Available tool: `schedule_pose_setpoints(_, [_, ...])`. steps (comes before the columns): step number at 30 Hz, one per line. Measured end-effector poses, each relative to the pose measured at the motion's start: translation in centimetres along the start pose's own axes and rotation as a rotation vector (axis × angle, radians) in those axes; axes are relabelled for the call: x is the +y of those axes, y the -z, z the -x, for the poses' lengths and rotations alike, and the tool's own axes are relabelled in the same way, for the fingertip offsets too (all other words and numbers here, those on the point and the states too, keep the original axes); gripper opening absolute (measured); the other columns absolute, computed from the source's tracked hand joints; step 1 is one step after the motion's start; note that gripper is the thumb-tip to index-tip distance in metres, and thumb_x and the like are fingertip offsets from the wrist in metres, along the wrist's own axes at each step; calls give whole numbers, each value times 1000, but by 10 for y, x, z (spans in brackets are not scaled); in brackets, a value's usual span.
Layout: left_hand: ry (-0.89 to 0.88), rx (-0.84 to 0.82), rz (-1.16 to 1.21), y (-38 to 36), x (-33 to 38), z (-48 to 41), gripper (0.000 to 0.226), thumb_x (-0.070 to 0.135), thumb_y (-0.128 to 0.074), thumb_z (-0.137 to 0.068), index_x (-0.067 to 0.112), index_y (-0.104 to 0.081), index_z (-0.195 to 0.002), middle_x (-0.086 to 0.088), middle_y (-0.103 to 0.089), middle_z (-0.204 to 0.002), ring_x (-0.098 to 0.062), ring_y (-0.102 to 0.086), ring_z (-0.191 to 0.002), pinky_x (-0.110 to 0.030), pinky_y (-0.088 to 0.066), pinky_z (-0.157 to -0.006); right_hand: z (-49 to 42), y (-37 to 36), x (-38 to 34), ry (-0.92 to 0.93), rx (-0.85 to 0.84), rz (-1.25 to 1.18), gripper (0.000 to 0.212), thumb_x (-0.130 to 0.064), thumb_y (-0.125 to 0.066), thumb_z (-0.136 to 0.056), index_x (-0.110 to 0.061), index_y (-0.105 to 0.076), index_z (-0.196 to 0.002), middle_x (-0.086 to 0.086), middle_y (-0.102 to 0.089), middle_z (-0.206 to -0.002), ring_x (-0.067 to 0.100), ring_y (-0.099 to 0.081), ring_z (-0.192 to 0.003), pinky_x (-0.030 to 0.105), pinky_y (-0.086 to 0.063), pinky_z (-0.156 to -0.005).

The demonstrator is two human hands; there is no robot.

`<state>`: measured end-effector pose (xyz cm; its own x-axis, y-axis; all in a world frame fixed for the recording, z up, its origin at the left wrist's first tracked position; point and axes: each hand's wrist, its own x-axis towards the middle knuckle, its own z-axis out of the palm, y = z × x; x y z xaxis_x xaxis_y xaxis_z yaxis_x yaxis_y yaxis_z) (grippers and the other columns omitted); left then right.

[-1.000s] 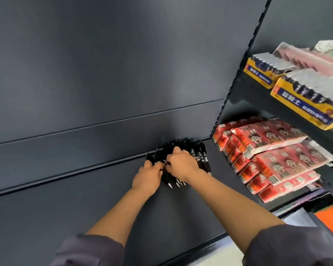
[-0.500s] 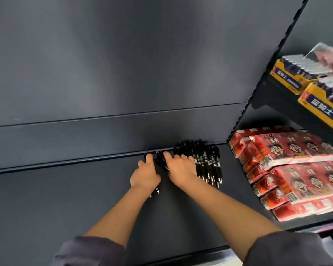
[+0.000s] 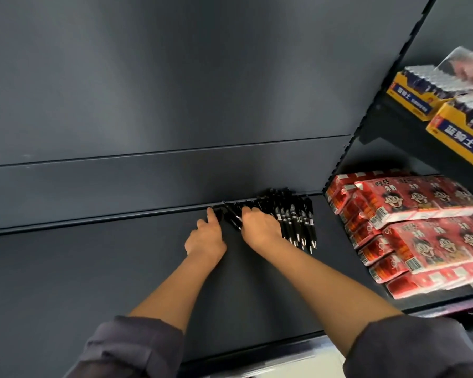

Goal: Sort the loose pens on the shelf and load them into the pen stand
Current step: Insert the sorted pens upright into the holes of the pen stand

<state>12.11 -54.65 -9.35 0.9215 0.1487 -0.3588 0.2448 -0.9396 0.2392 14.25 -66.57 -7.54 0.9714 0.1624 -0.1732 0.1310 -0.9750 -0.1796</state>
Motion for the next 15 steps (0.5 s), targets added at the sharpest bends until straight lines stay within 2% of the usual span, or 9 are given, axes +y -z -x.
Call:
schedule_pose_setpoints(2, [3, -8, 11, 5, -4, 1, 77, 8, -49, -87, 12, -2, -148, -15, -46, -131, -32, -54, -111, -37, -46, -77, 0, 3, -2, -24, 8, -70, 34, -6, -50, -89, -5, -46, -123, 16, -53, -123, 41, -57, -107, 41, -47, -80])
schedule_pose_setpoints(4, [4, -20, 126, 12, -10, 1, 56, 2, -44, -86, 7, -23, -138, -17, -52, -124, -34, -55, -110, -38, -46, -79, 0, 5, -5, -34, -5, -149, 33, -6, -50, -91, -4, -46, -123, 17, -52, -123, 39, -57, -107, 40, -46, -83])
schedule_pose_setpoints(6, [22, -77, 347, 18, -17, 0, 40, -1, -40, -87, 6, -32, -126, -18, -53, -118, -34, -55, -106, -37, -46, -78, -1, 6, -10, -63, -26, -261, 29, -9, -52, -92, -2, -49, -120, 17, -54, -117, 38, -56, -108, 39, -47, -86])
schedule_pose_setpoints(8, [61, -150, 611, 23, -28, 0, 36, -1, -39, -88, 8, -33, -122, -17, -54, -105, -29, -58, -89, -34, -47, -68, 1, 9, -20, -141, -56, -482, 31, -8, -53, -92, 0, -51, -121, 12, -53, -103, 37, -60, -102, 43, -50, -87])
schedule_pose_setpoints(9, [82, -171, 740, 26, -35, 1, 32, -2, -40, -88, 9, -35, -117, -14, -53, -94, -23, -55, -75, -31, -43, -59, 3, 10, -27, -183, -64, -614, 31, -5, -52, -92, 0, -50, -123, 10, -51, -97, 36, -62, -91, 43, -52, -82])
schedule_pose_setpoints(11, [121, -184, 961, 33, -50, 4, 23, -3, -43, -88, 12, -37, -105, -6, -48, -81, -15, -46, -61, -27, -35, -52, 9, 14, -41, -243, -70, -830, 30, -2, -48, -94, -4, -46, -123, 7, -51, -94, 24, -59, -65, 30, -53, -62])
schedule_pose_setpoints(13, [131, -194, 1106, 43, -67, 6, 20, -2, -44, -89, 15, -38, -97, -3, -47, -78, -13, -44, -59, -27, -35, -52, 15, 16, -58, -271, -64, -937, 28, -2, -48, -94, -10, -44, -121, 10, -52, -100, 13, -54, -55, 21, -51, -50])
schedule_pose_setpoints(15, [107, -197, 1188, 54, -84, 9, 21, -2, -44, -89, 18, -39, -88, -2, -46, -75, -12, -42, -57, -27, -36, -52, 19, 16, -79, -272, -36, -1010, 30, 0, -50, -93, -13, -43, -119, 12, -55, -100, 12, -53, -53, 20, -51, -49])
